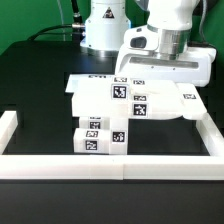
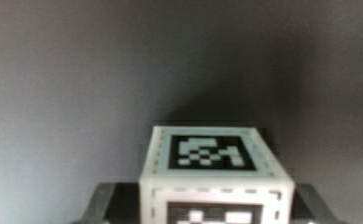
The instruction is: Assemble chair
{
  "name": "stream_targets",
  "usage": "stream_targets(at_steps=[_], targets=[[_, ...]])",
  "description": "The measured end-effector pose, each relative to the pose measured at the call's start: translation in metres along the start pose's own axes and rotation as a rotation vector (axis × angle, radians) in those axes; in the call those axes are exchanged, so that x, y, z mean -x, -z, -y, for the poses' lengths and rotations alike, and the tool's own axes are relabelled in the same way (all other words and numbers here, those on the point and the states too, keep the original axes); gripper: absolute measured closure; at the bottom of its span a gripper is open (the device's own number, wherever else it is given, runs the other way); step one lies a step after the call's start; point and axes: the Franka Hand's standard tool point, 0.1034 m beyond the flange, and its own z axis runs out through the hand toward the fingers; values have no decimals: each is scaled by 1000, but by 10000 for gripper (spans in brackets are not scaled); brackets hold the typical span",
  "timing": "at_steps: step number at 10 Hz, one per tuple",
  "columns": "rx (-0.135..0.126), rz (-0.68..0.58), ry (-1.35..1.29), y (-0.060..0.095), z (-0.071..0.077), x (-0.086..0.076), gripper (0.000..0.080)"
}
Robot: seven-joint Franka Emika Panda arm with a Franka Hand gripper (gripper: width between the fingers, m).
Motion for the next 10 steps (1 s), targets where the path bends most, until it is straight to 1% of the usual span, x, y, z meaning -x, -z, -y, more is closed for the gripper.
stream_targets(at_steps=[2,3,5,6,10], targets=[[-6,-4,10,9,-1,-4,515],[-13,2,33,20,-4,-7,515],[-44,9,42,60,-10,-21,515],[-51,15,38,71,-11,-29,515],[-49,11,39,68,-11,-29,515]])
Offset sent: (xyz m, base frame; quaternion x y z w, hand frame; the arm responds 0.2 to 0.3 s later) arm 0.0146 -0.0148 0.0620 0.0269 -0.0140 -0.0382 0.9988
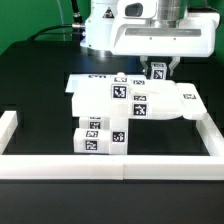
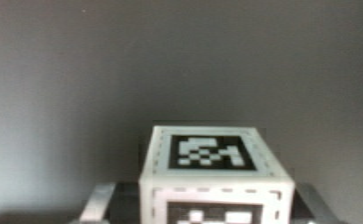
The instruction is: Assemble chair
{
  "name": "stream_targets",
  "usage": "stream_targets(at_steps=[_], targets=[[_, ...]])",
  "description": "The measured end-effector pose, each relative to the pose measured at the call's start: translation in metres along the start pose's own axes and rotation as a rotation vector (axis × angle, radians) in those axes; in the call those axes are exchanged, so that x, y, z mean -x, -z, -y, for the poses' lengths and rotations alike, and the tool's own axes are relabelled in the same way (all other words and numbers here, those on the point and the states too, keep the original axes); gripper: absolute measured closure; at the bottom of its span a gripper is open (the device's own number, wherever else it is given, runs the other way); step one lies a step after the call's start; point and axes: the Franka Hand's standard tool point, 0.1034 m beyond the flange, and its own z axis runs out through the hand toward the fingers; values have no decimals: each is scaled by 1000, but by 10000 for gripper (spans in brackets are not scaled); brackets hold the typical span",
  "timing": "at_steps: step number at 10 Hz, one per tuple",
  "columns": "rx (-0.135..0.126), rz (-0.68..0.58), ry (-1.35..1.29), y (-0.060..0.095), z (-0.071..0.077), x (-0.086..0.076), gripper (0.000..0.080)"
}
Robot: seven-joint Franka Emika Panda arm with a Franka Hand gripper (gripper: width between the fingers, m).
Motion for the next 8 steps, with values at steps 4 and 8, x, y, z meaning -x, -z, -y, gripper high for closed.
stream_targets(at_steps=[4,8], targets=[[-12,32,37,35,-15,-33,515],[-10,35,45,33,-18,-31,515]])
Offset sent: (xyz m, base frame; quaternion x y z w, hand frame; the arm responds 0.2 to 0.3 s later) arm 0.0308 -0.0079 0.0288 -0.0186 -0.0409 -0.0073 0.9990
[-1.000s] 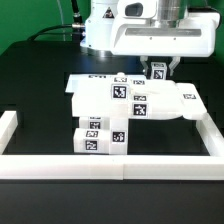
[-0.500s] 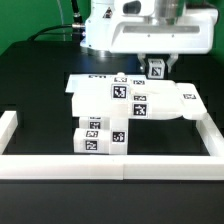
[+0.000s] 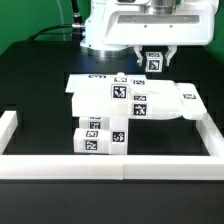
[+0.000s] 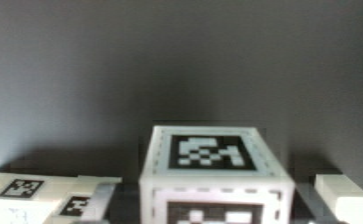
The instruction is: Assemble chair
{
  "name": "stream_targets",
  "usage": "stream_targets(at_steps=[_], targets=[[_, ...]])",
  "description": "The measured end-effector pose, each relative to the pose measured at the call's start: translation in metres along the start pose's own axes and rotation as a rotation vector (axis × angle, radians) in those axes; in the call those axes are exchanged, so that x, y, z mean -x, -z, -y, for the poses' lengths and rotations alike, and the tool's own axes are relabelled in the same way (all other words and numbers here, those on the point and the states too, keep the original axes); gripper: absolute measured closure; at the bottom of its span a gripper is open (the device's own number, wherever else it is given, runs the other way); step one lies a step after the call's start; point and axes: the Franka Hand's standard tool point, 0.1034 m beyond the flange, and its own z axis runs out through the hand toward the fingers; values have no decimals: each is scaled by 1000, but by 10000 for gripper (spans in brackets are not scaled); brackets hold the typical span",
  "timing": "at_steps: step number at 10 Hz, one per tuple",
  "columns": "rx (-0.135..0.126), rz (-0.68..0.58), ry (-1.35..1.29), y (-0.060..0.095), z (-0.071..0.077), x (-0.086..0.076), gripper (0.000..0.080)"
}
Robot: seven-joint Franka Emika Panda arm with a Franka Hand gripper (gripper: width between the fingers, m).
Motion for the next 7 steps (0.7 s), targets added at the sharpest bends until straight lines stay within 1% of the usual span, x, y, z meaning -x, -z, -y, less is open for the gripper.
stream_targets(at_steps=[1,2,3,4,7], targets=[[-5,15,45,10,-11,-8,515],[-11,24,48,27,-22,-24,515],[-12,22,43,36,-25,-35,515],[-12,23,34,36,-22,-34,515],[-11,23,50,35,-25,-35,514]])
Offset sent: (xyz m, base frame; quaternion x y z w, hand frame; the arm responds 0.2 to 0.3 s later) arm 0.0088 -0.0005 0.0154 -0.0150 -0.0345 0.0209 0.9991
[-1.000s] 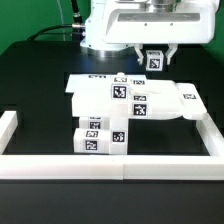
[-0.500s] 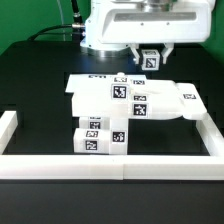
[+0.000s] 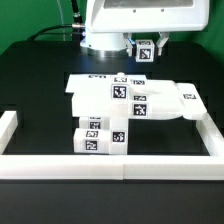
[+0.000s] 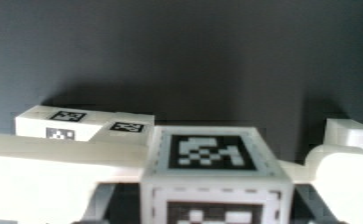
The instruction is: Assemble chair
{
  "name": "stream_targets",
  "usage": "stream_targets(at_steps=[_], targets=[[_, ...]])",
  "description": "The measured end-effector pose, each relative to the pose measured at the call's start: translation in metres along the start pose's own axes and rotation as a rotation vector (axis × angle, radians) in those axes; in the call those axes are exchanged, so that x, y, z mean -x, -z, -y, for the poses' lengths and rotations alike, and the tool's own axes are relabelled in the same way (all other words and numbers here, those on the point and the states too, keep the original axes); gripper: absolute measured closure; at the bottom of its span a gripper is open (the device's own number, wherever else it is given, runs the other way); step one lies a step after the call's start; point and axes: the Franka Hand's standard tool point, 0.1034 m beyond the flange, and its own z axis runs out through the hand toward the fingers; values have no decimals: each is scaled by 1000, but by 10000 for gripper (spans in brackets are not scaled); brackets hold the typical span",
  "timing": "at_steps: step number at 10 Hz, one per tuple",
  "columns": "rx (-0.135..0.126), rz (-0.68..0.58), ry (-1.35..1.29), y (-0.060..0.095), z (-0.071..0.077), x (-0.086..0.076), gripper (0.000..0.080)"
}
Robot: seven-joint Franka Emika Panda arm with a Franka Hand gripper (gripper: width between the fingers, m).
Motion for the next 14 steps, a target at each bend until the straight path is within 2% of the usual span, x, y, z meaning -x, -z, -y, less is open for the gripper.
stream_targets(at_steps=[1,3,7,8,9,14], targets=[[-1,4,31,4,-9,-4,514],[-8,7,37,27,-22,-25,514],[-7,11,43,21,-21,-21,514],[2,-18,94,18,-31,-24,514],[10,-39,107,16,-34,-26,514],[14,-43,132,13,-36,-28,514]])
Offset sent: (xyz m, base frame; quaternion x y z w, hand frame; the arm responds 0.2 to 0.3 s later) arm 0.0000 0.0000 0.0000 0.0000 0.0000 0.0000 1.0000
